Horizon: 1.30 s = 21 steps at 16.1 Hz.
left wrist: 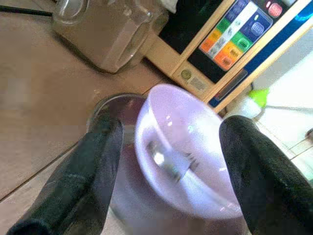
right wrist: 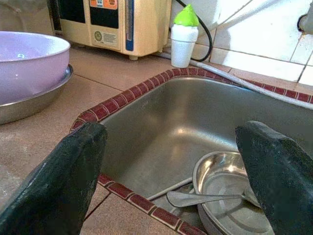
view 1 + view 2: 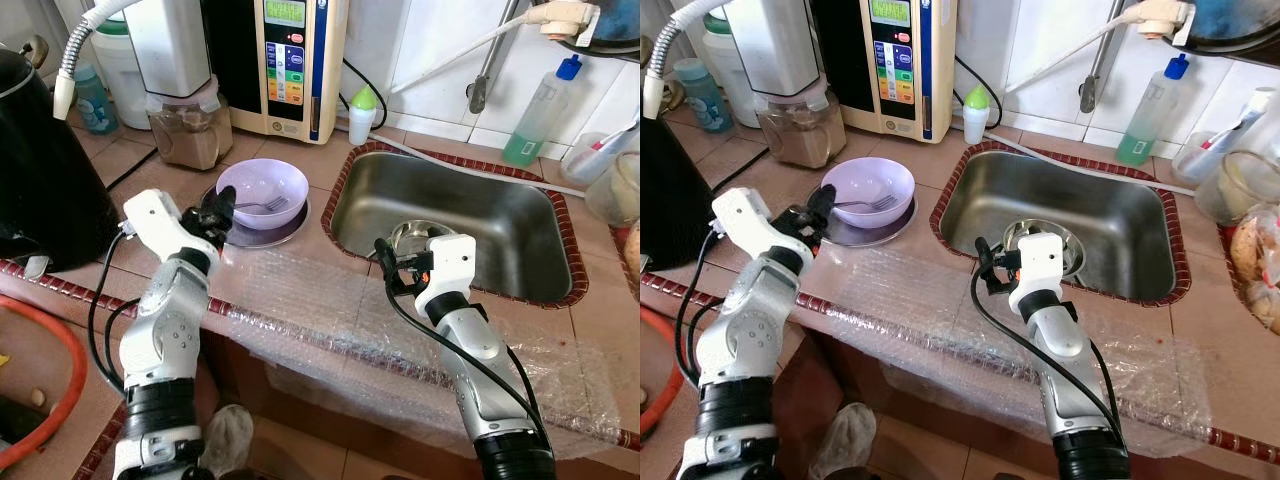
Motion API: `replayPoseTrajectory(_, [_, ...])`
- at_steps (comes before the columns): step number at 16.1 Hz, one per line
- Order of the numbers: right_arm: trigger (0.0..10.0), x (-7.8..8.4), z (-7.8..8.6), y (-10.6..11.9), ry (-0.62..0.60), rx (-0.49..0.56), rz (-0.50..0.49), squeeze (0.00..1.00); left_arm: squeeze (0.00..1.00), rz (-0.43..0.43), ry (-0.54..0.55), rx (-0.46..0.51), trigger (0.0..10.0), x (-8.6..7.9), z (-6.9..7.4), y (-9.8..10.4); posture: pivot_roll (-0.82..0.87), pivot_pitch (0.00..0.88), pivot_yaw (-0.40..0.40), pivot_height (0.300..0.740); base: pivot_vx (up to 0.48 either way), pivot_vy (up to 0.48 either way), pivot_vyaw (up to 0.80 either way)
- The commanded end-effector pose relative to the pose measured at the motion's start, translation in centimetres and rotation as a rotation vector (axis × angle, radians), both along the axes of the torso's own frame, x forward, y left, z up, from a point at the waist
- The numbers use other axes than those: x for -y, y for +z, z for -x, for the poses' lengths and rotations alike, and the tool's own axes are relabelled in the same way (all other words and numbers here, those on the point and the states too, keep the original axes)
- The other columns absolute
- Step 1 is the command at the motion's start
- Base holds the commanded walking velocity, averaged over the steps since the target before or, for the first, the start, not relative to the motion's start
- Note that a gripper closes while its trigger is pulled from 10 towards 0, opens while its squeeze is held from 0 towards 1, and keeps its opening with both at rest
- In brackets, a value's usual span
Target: Kitchen organization
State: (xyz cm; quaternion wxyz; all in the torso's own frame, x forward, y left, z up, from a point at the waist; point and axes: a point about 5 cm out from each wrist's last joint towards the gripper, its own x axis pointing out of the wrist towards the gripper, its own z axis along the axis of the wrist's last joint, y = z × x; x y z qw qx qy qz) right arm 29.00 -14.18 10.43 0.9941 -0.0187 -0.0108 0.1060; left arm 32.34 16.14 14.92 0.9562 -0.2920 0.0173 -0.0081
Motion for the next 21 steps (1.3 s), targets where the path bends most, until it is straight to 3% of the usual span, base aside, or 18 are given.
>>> replayPoseTrajectory(1, [10.0,0.2,-0.1,0.2,-0.016,0.001,-0.012,0.00,0.00,0.022,-0.018,0.000,0.0,0.2,-0.3,0.2,-0.02,0.000,-0.001,0.740,0.000,0.000,0.00])
replayPoseTrajectory(9, [10.0,-0.2,-0.4,0.3,0.009,0.003,-0.013,0.00,0.00,0.079,-0.013,-0.020,0.0,0.1,-0.2,0.0,-0.01,0.000,-0.004,0.740,0.000,0.000,0.00])
replayPoseTrajectory(12, [10.0,-2.5,0.7,0.6,0.205,0.006,-0.097,0.00,0.00,0.090,-0.015,-0.026,0.0,0.0,-0.2,0.0,-0.01,0.000,-0.004,0.740,0.000,0.000,0.00])
replayPoseTrajectory(16, [10.0,-3.7,1.6,1.0,0.352,-0.002,-0.162,0.00,0.00,0.093,-0.023,-0.031,0.0,0.1,-0.3,0.0,-0.01,0.000,-0.002,0.740,0.000,0.000,0.00])
replayPoseTrajectory(21, [10.0,-3.7,1.5,1.0,0.378,-0.009,-0.154,0.00,0.00,0.100,-0.035,-0.035,0.0,0.3,-0.5,0.3,-0.02,0.000,0.005,0.740,0.000,0.000,0.00])
